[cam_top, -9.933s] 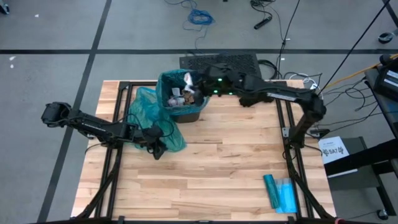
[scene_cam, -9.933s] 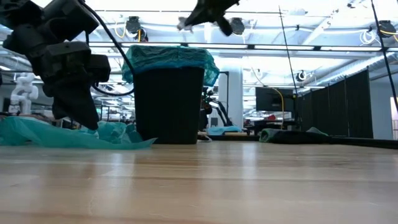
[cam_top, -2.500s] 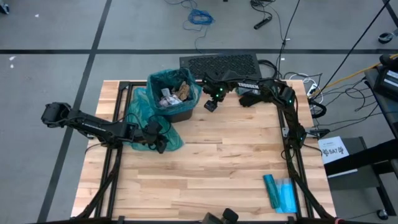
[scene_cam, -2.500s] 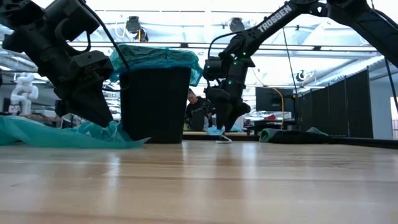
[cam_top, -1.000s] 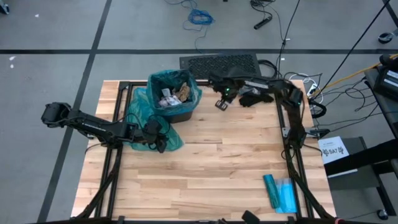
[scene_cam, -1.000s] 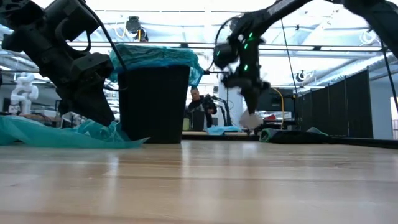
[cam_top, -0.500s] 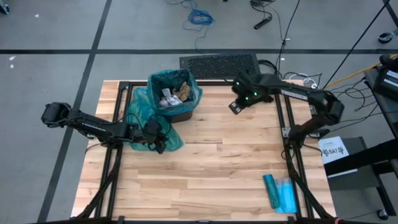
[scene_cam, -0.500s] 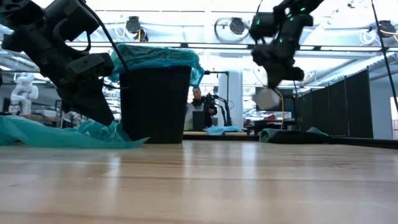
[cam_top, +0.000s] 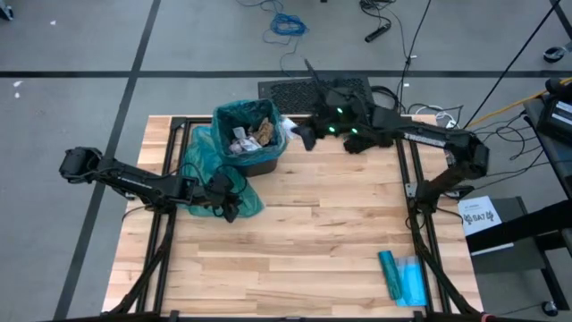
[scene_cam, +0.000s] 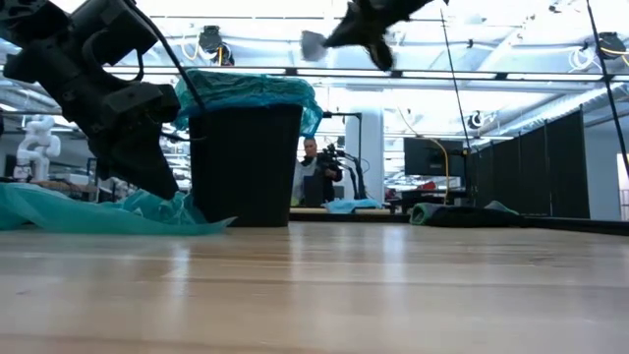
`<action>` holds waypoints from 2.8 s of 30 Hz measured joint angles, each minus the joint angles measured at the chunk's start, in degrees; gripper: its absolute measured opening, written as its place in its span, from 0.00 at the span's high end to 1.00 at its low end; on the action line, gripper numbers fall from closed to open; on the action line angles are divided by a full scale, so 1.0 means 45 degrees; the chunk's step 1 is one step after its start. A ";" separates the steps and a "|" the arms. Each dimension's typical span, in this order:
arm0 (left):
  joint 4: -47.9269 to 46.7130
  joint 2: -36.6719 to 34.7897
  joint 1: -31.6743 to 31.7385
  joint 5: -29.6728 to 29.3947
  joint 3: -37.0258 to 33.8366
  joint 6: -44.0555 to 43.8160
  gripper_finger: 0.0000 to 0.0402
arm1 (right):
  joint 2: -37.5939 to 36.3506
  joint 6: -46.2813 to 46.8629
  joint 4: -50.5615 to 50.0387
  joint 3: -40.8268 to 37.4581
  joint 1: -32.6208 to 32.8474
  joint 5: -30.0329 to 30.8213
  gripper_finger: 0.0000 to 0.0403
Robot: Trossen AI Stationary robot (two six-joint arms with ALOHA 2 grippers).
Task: Place trash/remove bag and relplace
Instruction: Put the white paper into the trash bin, then remove the trash bag from the trash bin
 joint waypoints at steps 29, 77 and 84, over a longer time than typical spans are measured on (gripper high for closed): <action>0.0426 -0.0001 -0.0005 0.0069 0.0000 -0.0109 0.71 | 0.5898 -0.2850 -0.4428 0.8475 -0.0432 0.0295 0.59; -1.0930 -0.4659 0.1026 -0.3603 0.2414 -0.9403 1.00 | 0.2018 -0.2889 -0.6810 0.0413 -0.2472 0.0276 1.00; -1.1006 -0.4458 0.3132 -0.3925 0.2414 -0.8635 1.00 | 0.2013 -0.3608 -0.6280 0.0294 -0.2555 0.0203 1.00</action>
